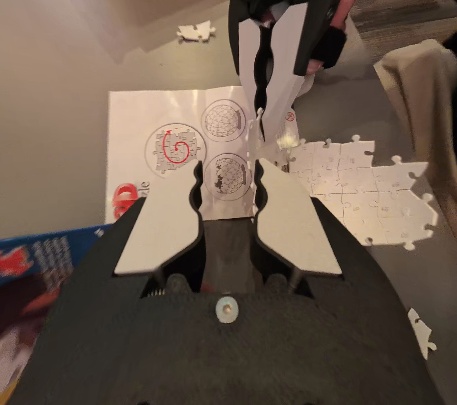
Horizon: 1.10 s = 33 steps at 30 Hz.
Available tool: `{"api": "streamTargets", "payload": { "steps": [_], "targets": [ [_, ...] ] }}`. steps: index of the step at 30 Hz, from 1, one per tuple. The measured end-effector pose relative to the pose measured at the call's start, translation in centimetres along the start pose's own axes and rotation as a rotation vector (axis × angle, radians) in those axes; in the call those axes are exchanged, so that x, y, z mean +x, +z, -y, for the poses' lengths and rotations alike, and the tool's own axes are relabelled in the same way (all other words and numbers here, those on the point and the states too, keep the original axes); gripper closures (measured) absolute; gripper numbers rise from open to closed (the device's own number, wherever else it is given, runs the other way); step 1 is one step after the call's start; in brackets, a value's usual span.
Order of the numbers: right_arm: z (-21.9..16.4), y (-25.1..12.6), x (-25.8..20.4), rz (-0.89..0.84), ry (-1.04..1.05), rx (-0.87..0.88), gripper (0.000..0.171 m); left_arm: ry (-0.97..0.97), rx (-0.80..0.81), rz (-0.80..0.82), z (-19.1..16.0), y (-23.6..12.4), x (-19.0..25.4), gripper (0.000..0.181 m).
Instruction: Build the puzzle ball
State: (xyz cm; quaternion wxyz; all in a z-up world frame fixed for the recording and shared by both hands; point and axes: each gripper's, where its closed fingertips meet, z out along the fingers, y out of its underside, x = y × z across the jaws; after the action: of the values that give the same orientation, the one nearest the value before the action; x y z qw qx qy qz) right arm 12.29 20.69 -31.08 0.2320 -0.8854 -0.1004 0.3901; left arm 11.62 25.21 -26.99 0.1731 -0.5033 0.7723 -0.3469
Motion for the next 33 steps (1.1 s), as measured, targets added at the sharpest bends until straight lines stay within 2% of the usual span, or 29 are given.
{"api": "streamTargets", "payload": {
  "steps": [1,5,9,13,17,21,28,33],
  "targets": [
    [0.0,0.0,0.0,-0.001,0.004,0.005,0.171,0.018,0.002,0.056,0.4,-0.9,0.2,0.142],
    [0.0,0.1,-0.1,-0.004,0.009,0.011,0.171,0.100,-0.031,0.216,0.8,-4.2,1.8,0.146],
    [0.2,0.3,-0.5,0.003,0.025,0.030,0.168,0.231,-0.016,0.174,2.5,-4.7,8.6,0.147],
    [0.1,0.4,-0.7,0.000,0.029,0.042,0.168,0.299,-0.066,0.127,0.6,-3.5,13.7,0.143],
    [0.0,0.4,-1.0,-0.007,0.023,0.047,0.171,0.338,-0.154,0.273,-3.9,-3.6,13.4,0.137],
    [-0.1,0.6,-1.3,-0.003,0.027,0.043,0.171,0.445,-0.186,0.496,-6.3,-3.0,11.3,0.136],
    [-0.2,0.8,-0.9,-0.033,0.043,0.051,0.170,0.545,-0.173,0.536,-6.2,-1.1,11.2,0.159],
    [-0.2,0.9,-0.5,-0.042,0.057,0.055,0.171,0.554,-0.181,0.525,-5.8,-1.1,11.0,0.159]
  ]
}}
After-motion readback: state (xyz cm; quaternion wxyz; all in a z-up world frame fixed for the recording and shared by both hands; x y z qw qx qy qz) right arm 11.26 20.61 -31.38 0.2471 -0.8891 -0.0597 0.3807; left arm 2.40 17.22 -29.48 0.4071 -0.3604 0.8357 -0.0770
